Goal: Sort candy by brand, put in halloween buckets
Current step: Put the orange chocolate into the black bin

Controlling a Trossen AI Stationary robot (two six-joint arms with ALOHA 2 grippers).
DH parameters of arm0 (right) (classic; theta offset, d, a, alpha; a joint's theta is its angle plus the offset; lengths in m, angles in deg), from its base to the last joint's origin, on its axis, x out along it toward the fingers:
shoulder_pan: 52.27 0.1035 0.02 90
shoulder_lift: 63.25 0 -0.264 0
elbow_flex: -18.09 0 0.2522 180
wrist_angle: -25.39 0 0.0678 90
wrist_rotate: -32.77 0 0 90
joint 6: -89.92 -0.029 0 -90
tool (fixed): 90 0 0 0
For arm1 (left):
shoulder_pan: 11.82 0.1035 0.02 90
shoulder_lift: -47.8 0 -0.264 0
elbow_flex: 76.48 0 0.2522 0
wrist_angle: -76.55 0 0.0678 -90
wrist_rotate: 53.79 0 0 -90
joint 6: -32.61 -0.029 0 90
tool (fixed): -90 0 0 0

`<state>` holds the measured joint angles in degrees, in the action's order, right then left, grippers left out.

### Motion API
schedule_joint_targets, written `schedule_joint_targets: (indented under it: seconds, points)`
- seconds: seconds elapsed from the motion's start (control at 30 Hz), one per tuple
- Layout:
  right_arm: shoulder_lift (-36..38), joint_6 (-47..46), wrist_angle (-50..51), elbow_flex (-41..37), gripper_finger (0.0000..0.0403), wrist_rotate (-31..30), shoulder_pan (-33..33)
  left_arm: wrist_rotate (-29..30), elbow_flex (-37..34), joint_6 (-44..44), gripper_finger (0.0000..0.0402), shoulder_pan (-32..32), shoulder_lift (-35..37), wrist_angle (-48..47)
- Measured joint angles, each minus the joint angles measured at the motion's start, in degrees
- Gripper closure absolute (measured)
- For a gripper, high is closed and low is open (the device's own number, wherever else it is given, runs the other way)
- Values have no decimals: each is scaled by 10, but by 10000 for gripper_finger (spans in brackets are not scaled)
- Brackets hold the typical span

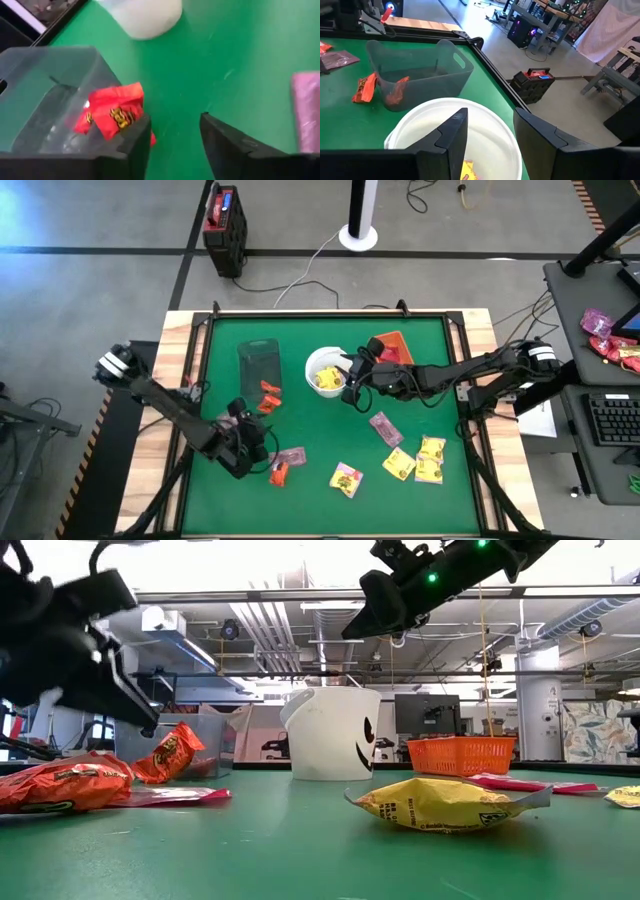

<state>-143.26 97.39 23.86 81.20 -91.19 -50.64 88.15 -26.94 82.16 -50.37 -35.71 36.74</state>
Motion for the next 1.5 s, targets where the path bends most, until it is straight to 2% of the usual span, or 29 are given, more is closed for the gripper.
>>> schedule_joint_targets:
  seconds: [0.13, 0.27, 0.33, 0.67, 1.5]
  points:
    - [0, 0, 0, 0, 247, 1, 0, 35, 0, 74, 212, 0, -53, -18]
    - [0, -4, 0, 0, 246, 1, 0, 62, 0, 209, 214, 0, -87, -90]
    - [0, -4, 0, 0, 246, 1, 0, 70, 0, 248, 220, 0, -101, -112]
    - [0, -4, 0, 0, 247, 1, 0, 81, 0, 260, 240, 2, -146, -101]
    - [0, -4, 0, 0, 248, 0, 0, 91, -23, 281, 250, 23, -182, -23]
